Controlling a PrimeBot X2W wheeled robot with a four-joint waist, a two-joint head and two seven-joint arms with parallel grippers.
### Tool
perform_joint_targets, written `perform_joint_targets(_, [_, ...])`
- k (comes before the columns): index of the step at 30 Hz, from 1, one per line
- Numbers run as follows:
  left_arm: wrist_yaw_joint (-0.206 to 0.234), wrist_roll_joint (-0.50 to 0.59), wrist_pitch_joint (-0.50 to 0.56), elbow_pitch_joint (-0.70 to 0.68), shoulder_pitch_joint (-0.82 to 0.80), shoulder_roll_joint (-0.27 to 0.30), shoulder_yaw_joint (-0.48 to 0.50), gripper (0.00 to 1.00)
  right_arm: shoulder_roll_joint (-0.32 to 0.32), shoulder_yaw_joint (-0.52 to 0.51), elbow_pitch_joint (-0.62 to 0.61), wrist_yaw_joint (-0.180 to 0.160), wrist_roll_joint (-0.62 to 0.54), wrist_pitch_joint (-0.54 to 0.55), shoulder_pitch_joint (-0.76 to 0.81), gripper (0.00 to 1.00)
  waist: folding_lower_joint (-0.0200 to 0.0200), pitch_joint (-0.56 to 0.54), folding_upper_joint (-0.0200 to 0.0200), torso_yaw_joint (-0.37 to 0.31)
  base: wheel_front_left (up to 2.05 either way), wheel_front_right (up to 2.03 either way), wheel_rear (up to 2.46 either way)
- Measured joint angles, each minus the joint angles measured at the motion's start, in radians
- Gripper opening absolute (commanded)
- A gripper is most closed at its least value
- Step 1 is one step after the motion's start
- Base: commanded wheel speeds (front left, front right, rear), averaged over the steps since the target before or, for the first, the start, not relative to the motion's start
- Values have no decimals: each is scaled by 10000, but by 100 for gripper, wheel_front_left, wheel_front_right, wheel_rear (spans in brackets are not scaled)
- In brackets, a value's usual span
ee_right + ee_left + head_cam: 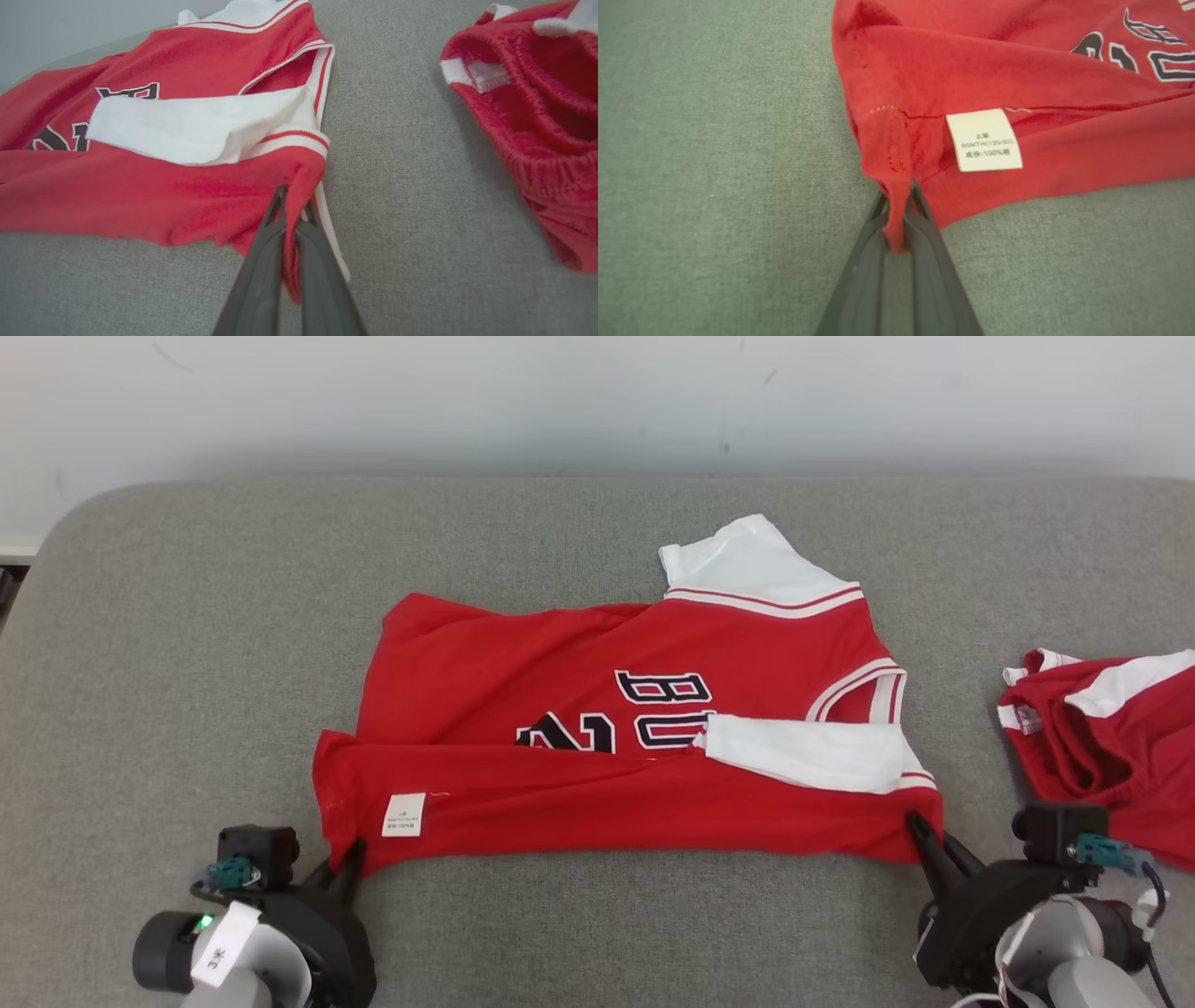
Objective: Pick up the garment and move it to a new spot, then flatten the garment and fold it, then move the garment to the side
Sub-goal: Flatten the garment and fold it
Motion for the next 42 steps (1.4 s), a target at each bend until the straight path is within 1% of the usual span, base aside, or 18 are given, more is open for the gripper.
perform_joint_targets(5, [-79,-380,-88,-470,553,-8,115,0,-249,-161,-746,251,339,134,697,0,1,-183,0,49,0,0,0])
perform_joint_targets(8, [-90,-602,-157,-800,1038,19,167,0,-276,-280,-1271,399,734,272,1270,0,0,-338,0,75,0,0,0])
perform_joint_targets(10, [-115,-711,-159,-1043,1360,59,217,0,-278,-380,-1685,439,991,366,1708,0,0,-448,0,90,0,0,0])
perform_joint_targets(13, [-163,-1074,-159,-1810,2071,192,259,0,-284,-669,-2564,523,1542,566,2492,0,0,-679,0,112,0,0,0])
perform_joint_targets(19, [-165,-1177,50,-2773,2869,462,182,0,-445,-993,-3843,652,2247,1058,3505,0,-1,-1032,0,118,0,0,0])
perform_joint_targets(22, [-165,-1304,221,-3225,3379,474,71,0,-600,-1175,-4408,656,2598,1360,4239,0,-1,-1195,-1,120,0,0,0])
perform_joint_targets(25, [-165,-1381,374,-3674,3905,631,125,0,-851,-1331,-4905,648,2784,1703,4855,0,-1,-1336,-1,112,0,0,0])
perform_joint_targets(28, [-63,-1400,587,-4042,4219,846,222,0,-988,-1434,-5212,468,2805,2050,5217,0,-2,-1415,-1,67,0,0,0])
perform_joint_targets(29, [-35,-1400,648,-4153,4318,907,242,0,-991,-1413,-5277,464,2876,2190,5265,0,-2,-1419,-1,42,0,0,0])
perform_joint_targets(31, [25,-1400,848,-4351,4389,920,199,0,-993,-1384,-5327,374,2972,2424,5411,0,-1,-1407,-1,12,0,0,0])
perform_joint_targets(33, [119,-1390,1012,-4460,4471,907,125,0,-980,-1296,-5298,205,2974,2627,5482,0,-1,-1378,0,2,0,0,0])
perform_joint_targets(34, [153,-1377,1122,-4487,4500,928,59,32,-980,-1258,-5294,146,2974,2713,5480,20,-1,-1361,-1,-1,0,0,0])
perform_joint_targets(35, [221,-1375,1243,-4489,4505,930,21,100,-982,-1185,-5283,107,2976,2849,5478,100,-1,-1341,-1,-4,0,0,0])
perform_joint_targets(38, [384,-1271,1546,-4558,4509,986,-19,100,-974,-905,-5204,21,3014,3227,5495,100,0,-1281,-1,-4,0,0,0])
perform_joint_targets(40, [539,-1271,1703,-4671,4513,1020,-15,100,-1003,-876,-5160,-121,3007,3369,5538,100,0,-1249,-1,10,0,0,0])
perform_joint_targets(42, [654,-1239,1900,-4727,4515,1089,0,100,-1189,-974,-5081,-337,2757,3499,5619,100,0,-1229,0,50,0,0,0])
